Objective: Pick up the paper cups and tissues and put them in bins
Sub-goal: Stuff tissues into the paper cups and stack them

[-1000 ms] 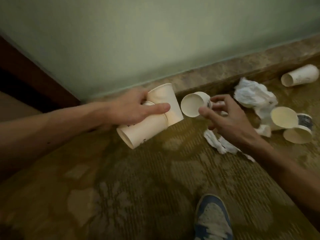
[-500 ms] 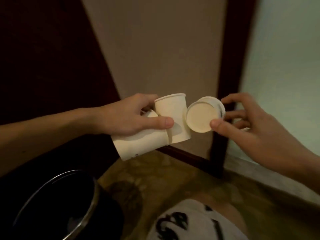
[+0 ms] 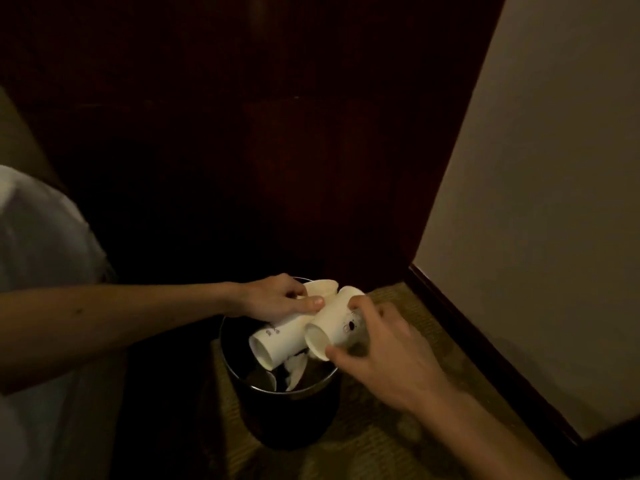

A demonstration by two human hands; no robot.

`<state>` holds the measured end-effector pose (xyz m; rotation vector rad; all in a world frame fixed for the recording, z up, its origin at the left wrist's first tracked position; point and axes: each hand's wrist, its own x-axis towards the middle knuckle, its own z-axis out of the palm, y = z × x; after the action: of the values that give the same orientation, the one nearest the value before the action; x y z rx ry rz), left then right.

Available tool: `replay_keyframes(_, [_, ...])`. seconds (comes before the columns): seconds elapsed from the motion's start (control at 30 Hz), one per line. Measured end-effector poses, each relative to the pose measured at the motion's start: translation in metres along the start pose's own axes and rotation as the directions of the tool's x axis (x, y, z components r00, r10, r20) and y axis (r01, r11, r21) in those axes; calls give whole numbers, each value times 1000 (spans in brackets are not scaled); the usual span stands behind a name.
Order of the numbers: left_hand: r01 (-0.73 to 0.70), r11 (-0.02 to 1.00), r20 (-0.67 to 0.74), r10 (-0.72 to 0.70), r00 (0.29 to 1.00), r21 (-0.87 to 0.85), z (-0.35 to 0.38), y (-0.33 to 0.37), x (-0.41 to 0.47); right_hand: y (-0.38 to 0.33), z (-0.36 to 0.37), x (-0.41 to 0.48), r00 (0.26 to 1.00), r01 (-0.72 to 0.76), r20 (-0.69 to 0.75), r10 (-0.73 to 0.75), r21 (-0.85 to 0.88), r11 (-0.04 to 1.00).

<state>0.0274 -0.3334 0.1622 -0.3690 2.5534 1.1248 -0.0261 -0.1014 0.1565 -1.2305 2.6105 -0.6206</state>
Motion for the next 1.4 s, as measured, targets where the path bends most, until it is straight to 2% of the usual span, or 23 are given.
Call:
replay_keyframes(0.17, [158, 987, 110, -156, 982, -15, 18, -42, 6, -10, 42, 13, 994, 13, 111, 4, -158, 987])
replay_keyframes(0.3, [213, 976, 101, -209, 973, -34, 28, -58, 10, -8, 61, 14, 977, 70, 214, -3, -309, 948])
replay_keyframes(0.4, [247, 965, 43, -251, 967, 84, 24, -66, 15, -4, 58, 11, 957, 89, 290, 2, -301, 950])
replay_keyframes(0.5, [291, 955, 3, -292, 956, 63, 14, -55, 19, -1, 35, 6, 978, 46, 210, -5, -192, 980])
replay_keyframes(0.57, [172, 974, -49, -167, 985, 149, 5, -33, 19, 0, 6, -2, 989, 9, 149, 0, -60, 998])
replay_keyframes(0.67, [-101, 952, -113, 138, 984, 288, -7, 32, 16, 18, -53, -28, 998, -18, 57, 17, 2, 1000])
replay_keyframes(0.73, [-267, 917, -102, 309, 946, 297, -8, 88, 7, 37, -95, -59, 996, -84, -9, 84, 11, 996])
replay_keyframes(0.83, [-478, 778, -32, 536, 844, 408, 7, 174, -5, 68, -144, -124, 968, -223, -119, 219, -17, 975])
replay_keyframes(0.93, [-629, 599, 154, 652, 743, 495, 55, 249, -13, 95, -168, -197, 910, -396, -147, 387, -41, 917])
replay_keyframes(1.07, [-788, 384, 443, 669, 597, 482, 163, 321, -16, 136, -168, -290, 775, -630, -92, 626, -35, 776])
replay_keyframes(1.13, [-841, 302, 563, 635, 529, 449, 224, 345, -14, 157, -156, -336, 701, -713, -39, 712, -38, 700])
replay_keyframes(1.23, [-894, 165, 708, 559, 432, 416, 318, 373, -9, 188, -128, -410, 603, -798, -40, 797, 7, 603])
replay_keyframes(1.33, [-934, 39, 822, 464, 331, 354, 416, 389, -5, 219, -83, -481, 466, -869, 23, 884, 199, 453])
replay_keyframes(1.4, [-951, 25, 873, 390, 294, 309, 479, 391, -1, 236, -47, -523, 383, -887, 62, 922, 303, 348])
